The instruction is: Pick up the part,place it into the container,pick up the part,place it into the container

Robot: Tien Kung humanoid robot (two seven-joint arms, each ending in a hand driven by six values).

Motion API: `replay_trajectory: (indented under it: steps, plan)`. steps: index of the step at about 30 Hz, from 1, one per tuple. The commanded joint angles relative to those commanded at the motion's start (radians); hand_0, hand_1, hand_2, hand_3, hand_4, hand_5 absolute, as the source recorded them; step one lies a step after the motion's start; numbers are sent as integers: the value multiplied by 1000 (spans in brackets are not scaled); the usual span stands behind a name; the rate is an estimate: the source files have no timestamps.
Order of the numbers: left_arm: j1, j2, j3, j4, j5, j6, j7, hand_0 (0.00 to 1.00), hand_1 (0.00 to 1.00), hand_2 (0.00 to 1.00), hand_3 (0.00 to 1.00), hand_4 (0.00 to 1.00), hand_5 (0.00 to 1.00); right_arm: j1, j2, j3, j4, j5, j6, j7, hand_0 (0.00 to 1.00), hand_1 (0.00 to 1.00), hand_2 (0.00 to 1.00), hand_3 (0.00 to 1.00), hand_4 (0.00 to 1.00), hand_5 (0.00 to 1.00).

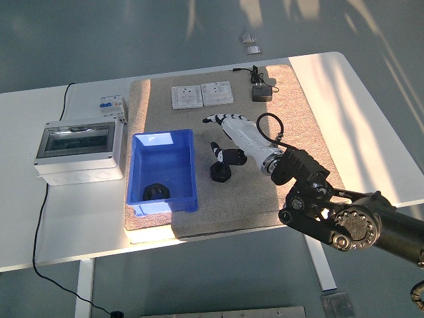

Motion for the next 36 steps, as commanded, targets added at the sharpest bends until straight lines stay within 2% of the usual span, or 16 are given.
replay_trajectory:
  steps: [3,4,9,10,20,27,28,34,35,36]
  plan:
    - [0,-1,0,0,3,0,0,684,675,712,645,731,714,1,0,-20,-6,54,44,-12,998,914,930,892,580,80]
    - [0,-1,0,0,3,0,0,684,674,712,645,729,715,2,0,-26,-8,68,57,-12,998,932,971,958,672,107]
    - [1,-2,2,0,2,1,-1,684,674,712,645,729,715,7,0,-41,-13,107,95,-11,998,932,971,958,672,107]
    - [1,-2,2,0,2,1,-1,684,675,712,641,716,721,8,0,-43,-15,110,97,-11,998,969,998,998,720,172]
    - [-2,-1,2,0,4,3,-6,683,674,712,636,692,727,23,19,-97,-69,160,87,-18,998,973,998,998,738,190]
    - [-3,-1,2,0,-1,5,-10,684,674,712,631,677,729,24,26,-122,-73,140,63,-45,998,970,998,998,711,174]
    - [-3,-1,2,0,-2,5,-11,684,673,712,632,677,733,25,27,-128,-73,131,55,-50,998,773,936,970,707,192]
    - [-6,-1,2,0,-5,5,-12,684,673,712,632,677,733,28,32,-156,-74,83,19,-64,998,773,936,970,707,192]
    - [-6,-1,2,0,-5,5,-12,682,673,712,631,676,734,28,32,-159,-75,81,16,-64,879,465,694,829,573,110]
    - [-6,-1,2,0,-5,5,-13,682,673,712,631,676,734,28,32,-164,-75,80,13,-62,879,465,694,829,573,110]
